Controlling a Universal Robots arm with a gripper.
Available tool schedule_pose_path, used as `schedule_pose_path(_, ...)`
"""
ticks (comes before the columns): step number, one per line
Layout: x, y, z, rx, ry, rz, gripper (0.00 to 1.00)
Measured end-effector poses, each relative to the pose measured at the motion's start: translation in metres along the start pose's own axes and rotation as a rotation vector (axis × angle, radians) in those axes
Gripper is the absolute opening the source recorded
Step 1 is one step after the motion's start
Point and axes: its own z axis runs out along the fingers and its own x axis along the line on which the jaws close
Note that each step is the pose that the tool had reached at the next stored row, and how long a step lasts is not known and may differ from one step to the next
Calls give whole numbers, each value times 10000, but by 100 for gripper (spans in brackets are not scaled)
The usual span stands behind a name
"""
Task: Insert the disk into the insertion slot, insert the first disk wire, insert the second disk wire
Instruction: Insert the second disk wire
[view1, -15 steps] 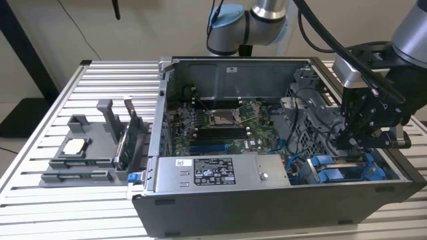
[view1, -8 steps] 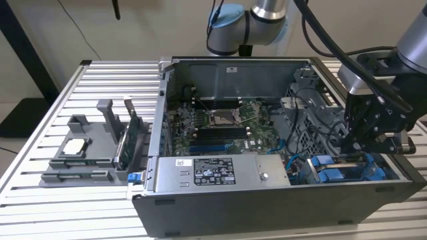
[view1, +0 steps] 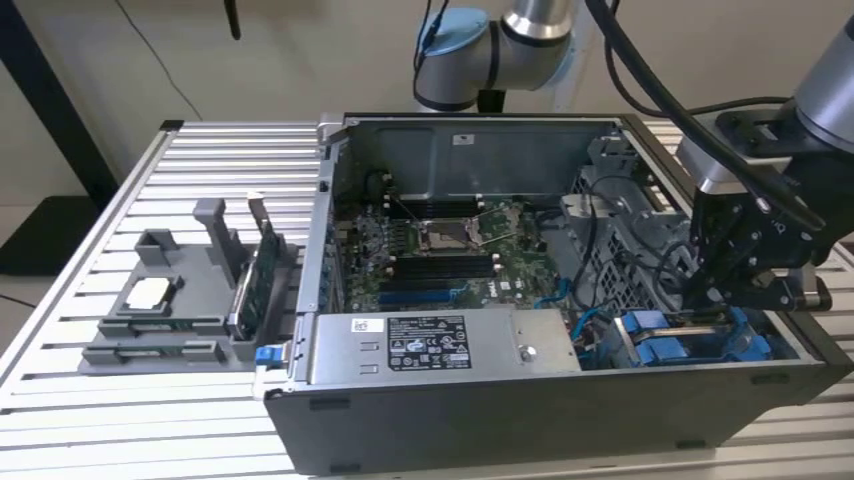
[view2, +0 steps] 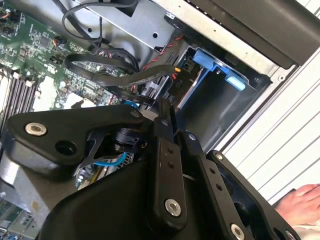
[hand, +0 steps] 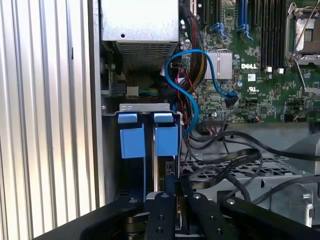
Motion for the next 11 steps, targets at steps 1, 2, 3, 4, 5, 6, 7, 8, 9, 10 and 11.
schedule_pose_path(1,0,0,1,0,1,0,16)
schedule_pose_path(2,0,-1,4,0,1,0,16)
schedule_pose_path(3,1,-3,7,-1,0,-1,16)
schedule_pose_path(4,1,-5,10,-1,1,0,16)
schedule_pose_path(5,1,-8,14,0,0,-1,16)
schedule_pose_path(6,1,-10,18,0,0,0,16)
schedule_pose_path(7,2,-12,24,0,0,0,16)
schedule_pose_path(8,3,-14,31,0,0,0,16)
schedule_pose_path(9,3,-19,37,0,0,-1,16)
schedule_pose_path(10,3,-23,42,-1,1,-1,16)
schedule_pose_path(11,4,-28,46,0,2,0,16)
